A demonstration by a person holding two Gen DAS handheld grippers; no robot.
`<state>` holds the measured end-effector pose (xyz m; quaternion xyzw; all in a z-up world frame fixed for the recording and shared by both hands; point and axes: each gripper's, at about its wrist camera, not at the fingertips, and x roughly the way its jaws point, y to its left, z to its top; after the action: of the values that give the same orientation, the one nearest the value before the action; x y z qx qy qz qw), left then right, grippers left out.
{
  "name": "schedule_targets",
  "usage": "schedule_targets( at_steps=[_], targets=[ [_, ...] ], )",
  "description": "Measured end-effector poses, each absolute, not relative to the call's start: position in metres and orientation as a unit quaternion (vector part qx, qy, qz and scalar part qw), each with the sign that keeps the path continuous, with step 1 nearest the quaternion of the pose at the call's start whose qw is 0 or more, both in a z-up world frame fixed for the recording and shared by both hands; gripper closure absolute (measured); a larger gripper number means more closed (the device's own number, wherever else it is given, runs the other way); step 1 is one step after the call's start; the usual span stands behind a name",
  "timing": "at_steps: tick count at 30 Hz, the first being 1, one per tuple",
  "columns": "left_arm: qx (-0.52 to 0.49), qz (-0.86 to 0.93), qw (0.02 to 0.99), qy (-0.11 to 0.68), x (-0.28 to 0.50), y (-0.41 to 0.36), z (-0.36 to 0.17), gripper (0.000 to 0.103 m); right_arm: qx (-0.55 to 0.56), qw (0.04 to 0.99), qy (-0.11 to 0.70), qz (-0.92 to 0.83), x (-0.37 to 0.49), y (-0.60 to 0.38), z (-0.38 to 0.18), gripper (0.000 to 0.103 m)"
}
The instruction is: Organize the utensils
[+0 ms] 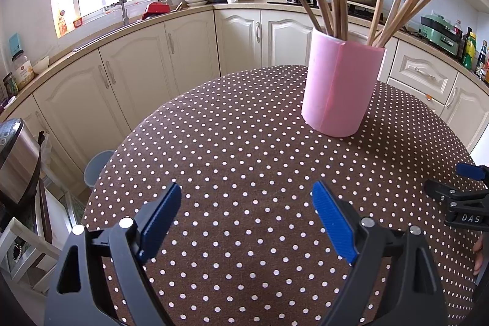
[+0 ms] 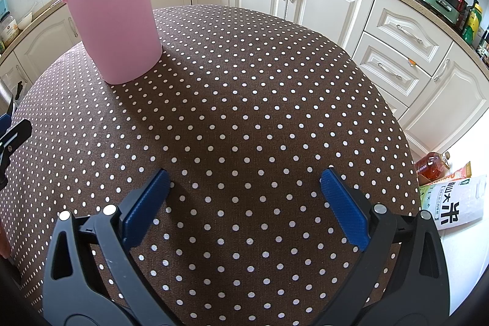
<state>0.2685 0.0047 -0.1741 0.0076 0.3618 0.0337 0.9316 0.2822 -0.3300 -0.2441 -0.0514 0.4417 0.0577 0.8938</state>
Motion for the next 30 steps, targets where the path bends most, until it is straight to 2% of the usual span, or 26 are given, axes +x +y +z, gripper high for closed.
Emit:
schedule_targets(
  at_steps=[17,21,30],
  targets=[
    [-0.001,0.015,0.942,0.335,0.252,0.004,-0.164,0.017,-0.055,0.9,0.429,0.057,0.277,-0.329,-0.24,0.006],
    [-0.008,0.007,0.953,0.302,0.236,0.004,-0.142,0.017,-0.031,0.927,0.37,0.06,0.254,-0.33,-0.219,0.006],
    [-0.009,-0.012,0.983,0.185,0.187,-0.005,-0.088,0.017,-0.02,0.982,0.177,0.07,0.177,-0.323,-0.149,0.006]
  ],
)
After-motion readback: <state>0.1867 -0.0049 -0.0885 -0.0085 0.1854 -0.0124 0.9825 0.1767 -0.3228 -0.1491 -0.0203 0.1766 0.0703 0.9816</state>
